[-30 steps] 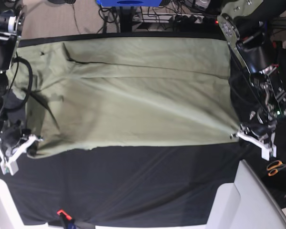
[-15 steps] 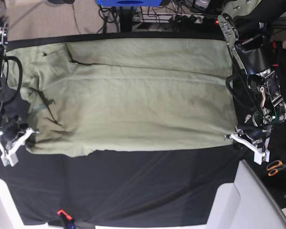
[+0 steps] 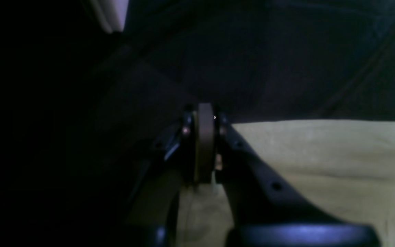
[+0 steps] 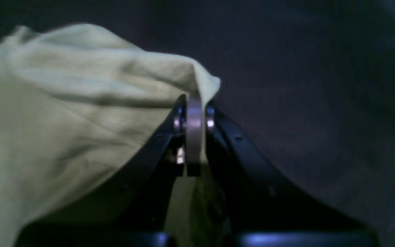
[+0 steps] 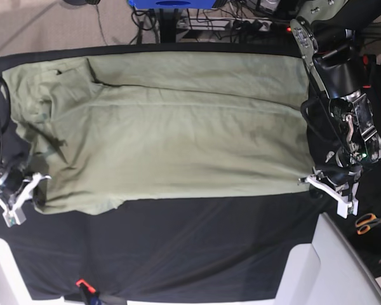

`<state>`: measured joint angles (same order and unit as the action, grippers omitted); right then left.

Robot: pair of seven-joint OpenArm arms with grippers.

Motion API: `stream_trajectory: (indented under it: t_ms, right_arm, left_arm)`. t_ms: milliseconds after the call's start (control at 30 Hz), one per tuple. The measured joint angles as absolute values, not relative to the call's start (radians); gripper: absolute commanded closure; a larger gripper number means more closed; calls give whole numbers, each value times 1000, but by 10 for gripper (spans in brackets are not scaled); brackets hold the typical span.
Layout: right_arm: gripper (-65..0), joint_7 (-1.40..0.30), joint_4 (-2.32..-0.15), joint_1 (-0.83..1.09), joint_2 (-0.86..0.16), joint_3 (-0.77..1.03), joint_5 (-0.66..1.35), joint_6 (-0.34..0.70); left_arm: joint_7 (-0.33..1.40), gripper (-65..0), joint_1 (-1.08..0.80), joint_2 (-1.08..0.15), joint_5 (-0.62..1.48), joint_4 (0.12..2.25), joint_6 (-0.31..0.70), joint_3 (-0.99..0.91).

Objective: Fold the T-shirt properly
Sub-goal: 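Grasp the hem corners with both grippers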

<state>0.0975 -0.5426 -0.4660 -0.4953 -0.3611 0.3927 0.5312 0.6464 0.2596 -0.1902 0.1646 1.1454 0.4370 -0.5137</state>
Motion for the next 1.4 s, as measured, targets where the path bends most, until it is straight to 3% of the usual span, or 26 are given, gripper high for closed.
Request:
stream_trajectory:
  t_ms: [400,667,867,1400]
  right_arm:
    - [-2,366,-346,-536,-495,-616,392,532]
    - [0,389,-344,-555,-495,-622,380,532]
    - [0,403,-345,-569,-495,-622,196,529]
    - [0,408,-345,-605,-445,-622,-35,521]
  left_arm:
    - [648,0,189,-210,169,1227,437,-515]
    - [648,0,181,-211,169,1237,438,-514]
    - [649,0,169,-205,173,1238,437,-514]
    - [649,0,153,-205,172,1243,437,-514]
